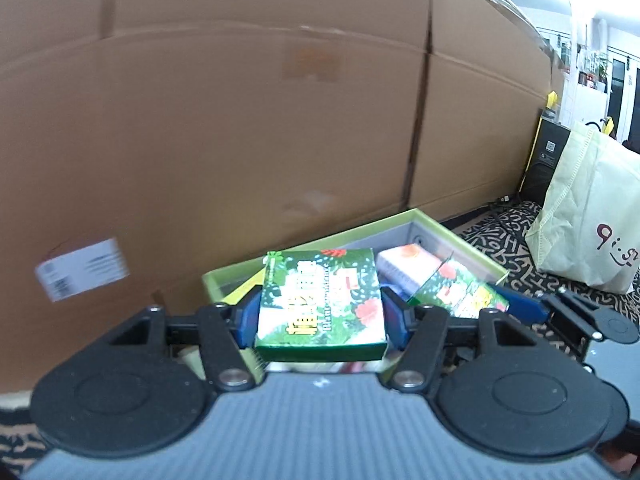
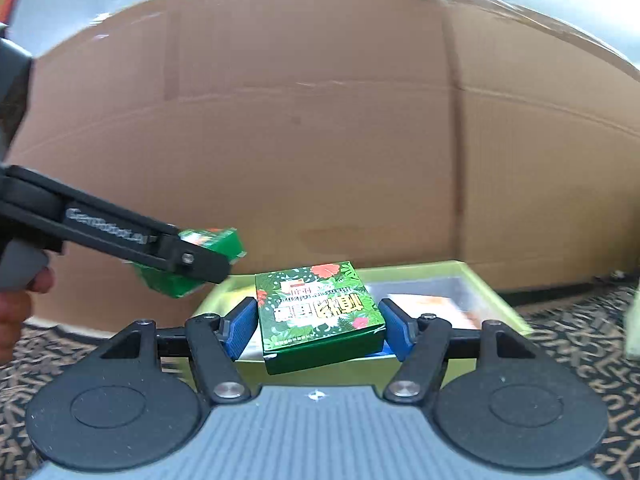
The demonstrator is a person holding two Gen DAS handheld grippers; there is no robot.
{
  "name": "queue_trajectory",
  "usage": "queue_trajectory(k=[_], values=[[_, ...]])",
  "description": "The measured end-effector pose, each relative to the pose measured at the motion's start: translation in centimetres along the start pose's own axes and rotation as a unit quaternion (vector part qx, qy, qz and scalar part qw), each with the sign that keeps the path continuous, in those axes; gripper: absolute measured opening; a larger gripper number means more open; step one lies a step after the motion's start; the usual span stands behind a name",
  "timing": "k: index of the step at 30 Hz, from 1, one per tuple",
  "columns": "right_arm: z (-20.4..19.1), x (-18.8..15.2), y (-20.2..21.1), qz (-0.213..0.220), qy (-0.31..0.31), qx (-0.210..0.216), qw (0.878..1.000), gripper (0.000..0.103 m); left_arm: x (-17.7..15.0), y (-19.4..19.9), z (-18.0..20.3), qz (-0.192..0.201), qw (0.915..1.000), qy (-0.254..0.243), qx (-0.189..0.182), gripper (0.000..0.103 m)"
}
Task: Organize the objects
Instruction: 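Lower both green packets into the green shoebox and release, then withdraw both tools toward the tape roll and olive-green box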
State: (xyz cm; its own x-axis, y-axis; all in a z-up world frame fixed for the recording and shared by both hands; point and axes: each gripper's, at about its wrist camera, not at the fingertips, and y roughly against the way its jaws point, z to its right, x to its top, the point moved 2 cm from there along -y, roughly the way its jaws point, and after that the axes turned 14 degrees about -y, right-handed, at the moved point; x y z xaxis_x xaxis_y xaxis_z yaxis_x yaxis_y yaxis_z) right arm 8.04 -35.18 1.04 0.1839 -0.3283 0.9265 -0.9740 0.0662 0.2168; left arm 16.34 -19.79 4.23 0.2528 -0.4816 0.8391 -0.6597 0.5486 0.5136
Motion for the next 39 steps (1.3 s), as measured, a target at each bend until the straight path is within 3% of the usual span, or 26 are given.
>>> queue_trajectory(k=[9, 16, 17, 18, 20, 21, 28, 33, 39], values=[[5.9, 1.7, -5.0, -0.023, -0.039, -0.061, 0.997, 0.07, 4.0, -6.1, 4.4, -0.005, 0.999, -0.044, 0.01, 0.06], [7.2, 2.4, -7.9, -0.019, -0.025, -0.082, 0.996, 0.071, 4.2, -10.0, 5.5, -0.032, 0.9984, -0.039, 0.026, 0.062], [7.4, 2.5, -8.0, -0.02, -0.024, -0.085, 0.996, 0.071, 4.0, -10.3, 5.5, -0.032, 0.9983, -0.039, 0.029, 0.069], [8.5, 2.3, -6.8, -0.021, -0.023, -0.087, 0.996, 0.072, 3.8, -10.5, 5.4, -0.032, 0.9982, -0.038, 0.033, 0.083], [9.2, 1.9, -6.6, -0.03, -0.017, -0.083, 0.996, 0.072, 3.3, -10.6, 5.2, -0.03, 0.9981, -0.033, 0.042, 0.1], [9.3, 1.8, -6.8, -0.036, -0.013, -0.082, 0.996, 0.075, 3.0, -10.4, 5.1, -0.025, 0.9982, -0.03, 0.045, 0.103], [8.3, 0.2, -6.6, -0.023, 0.033, -0.088, 0.995, 0.091, 1.3, -9.0, 3.9, -0.028, 0.9988, -0.013, 0.037, 0.103], [7.4, 0.3, -6.0, -0.018, 0.041, -0.095, 0.994, 0.091, 0.5, -7.0, 3.0, -0.018, 0.9992, -0.001, 0.037, 0.103], [5.7, 1.4, -4.0, 0.025, 0.052, -0.107, 0.993, 0.094, 0.2, -4.6, 2.5, 0.005, 0.9992, 0.003, 0.039, 0.103]])
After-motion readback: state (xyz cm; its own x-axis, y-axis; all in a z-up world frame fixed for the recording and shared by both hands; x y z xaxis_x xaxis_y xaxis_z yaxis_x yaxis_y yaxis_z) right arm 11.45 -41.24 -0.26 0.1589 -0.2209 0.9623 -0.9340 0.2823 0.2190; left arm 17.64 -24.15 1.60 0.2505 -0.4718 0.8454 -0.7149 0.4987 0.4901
